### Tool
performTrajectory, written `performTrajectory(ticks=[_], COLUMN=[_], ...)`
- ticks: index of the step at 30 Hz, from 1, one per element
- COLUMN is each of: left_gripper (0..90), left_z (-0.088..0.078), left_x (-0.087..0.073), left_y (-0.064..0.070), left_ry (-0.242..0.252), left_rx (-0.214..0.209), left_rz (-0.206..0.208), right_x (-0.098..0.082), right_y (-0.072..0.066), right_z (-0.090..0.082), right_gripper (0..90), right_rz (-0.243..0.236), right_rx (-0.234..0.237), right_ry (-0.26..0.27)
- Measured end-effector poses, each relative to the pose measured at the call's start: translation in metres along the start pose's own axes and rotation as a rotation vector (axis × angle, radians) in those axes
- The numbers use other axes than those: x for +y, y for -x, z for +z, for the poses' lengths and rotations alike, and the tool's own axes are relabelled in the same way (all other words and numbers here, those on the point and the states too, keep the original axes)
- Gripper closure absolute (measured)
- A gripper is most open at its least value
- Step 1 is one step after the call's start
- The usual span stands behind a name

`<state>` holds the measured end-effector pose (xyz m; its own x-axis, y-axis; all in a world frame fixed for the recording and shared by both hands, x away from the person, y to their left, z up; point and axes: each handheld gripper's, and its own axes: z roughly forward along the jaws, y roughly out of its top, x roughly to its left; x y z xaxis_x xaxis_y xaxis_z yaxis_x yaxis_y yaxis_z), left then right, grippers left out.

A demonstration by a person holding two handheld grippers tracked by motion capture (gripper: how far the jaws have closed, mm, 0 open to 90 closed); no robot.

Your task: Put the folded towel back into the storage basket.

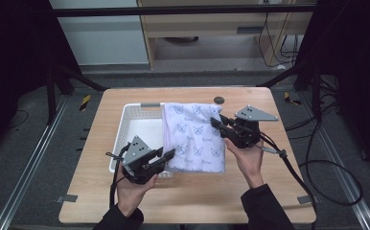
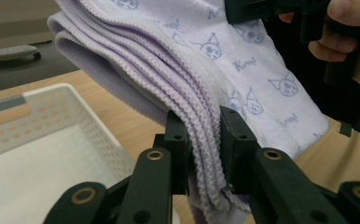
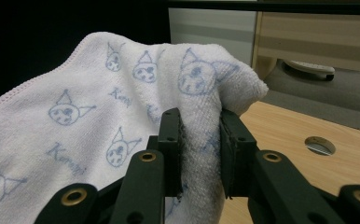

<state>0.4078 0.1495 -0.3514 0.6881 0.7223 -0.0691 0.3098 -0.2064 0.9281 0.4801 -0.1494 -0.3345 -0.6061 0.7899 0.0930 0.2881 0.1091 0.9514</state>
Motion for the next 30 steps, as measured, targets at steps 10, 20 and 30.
performTrajectory(ticks=[10,20,30], left_gripper=[74.2,74.1,74.1], left_z=[-0.02,-0.032,-0.045], left_x=[-0.006,-0.011,-0.022], left_y=[-0.022,-0.04,-0.069], left_ry=[0.025,0.031,0.023], left_rx=[0.042,0.09,0.143], left_rz=[-0.035,-0.061,-0.109], right_x=[0.009,0.018,0.021], right_y=[-0.018,-0.035,-0.052], right_z=[0.025,0.048,0.087], right_gripper=[73.0,73.0,73.0], right_rz=[-0.017,-0.039,-0.048], right_rx=[0.029,0.049,0.079], right_ry=[0.005,0.007,-0.012])
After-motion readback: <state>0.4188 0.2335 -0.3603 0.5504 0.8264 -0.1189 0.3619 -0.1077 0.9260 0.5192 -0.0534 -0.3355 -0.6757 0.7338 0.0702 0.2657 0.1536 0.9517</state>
